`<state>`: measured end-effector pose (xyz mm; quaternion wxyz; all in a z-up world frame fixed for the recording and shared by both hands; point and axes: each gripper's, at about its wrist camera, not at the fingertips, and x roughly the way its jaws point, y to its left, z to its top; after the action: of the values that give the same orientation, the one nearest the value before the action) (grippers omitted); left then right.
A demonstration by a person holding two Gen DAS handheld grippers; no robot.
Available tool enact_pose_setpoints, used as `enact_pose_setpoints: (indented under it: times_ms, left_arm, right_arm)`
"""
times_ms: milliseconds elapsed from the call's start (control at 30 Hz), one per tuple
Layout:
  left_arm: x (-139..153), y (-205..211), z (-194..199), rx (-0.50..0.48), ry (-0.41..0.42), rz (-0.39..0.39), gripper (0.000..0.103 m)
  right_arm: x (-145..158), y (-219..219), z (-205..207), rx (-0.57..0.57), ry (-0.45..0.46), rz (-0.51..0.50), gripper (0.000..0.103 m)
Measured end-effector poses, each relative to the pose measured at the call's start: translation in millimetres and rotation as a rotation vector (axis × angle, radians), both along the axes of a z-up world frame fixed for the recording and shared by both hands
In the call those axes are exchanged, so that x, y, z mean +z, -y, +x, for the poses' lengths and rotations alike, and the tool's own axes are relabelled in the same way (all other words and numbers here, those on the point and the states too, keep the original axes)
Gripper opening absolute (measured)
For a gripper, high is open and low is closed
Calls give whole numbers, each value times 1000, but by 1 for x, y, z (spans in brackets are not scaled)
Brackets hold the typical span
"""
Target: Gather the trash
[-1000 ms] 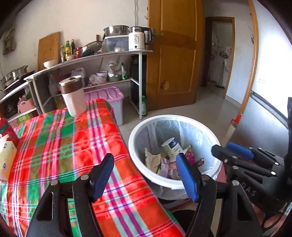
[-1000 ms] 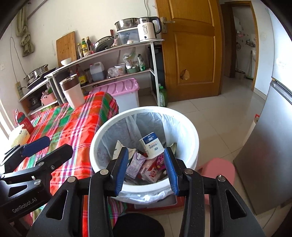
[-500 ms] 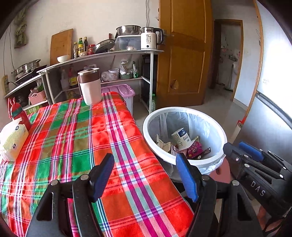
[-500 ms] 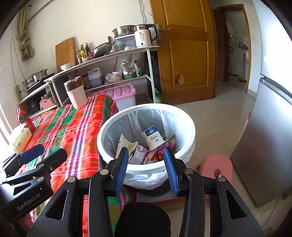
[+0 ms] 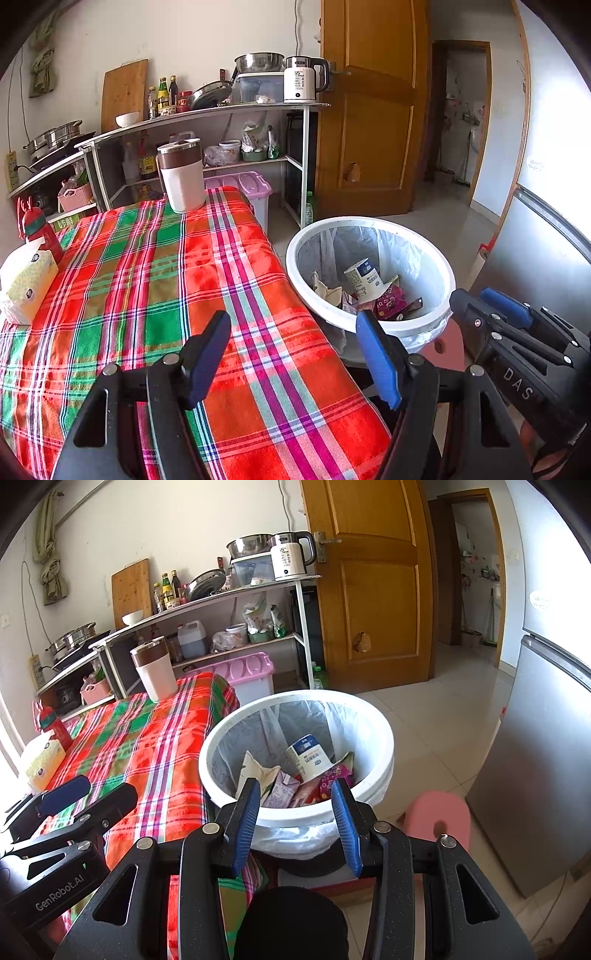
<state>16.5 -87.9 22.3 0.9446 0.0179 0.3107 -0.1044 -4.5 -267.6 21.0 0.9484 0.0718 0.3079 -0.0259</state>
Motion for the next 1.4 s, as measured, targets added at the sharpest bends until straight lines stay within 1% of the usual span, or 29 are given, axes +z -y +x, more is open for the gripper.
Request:
enact_pose_setpoints:
  times_ms: [1400]
  left_arm:
    - [3, 1, -2, 2, -4, -9, 72]
  right_arm:
    - [1, -5, -3, 17, 1, -2, 41]
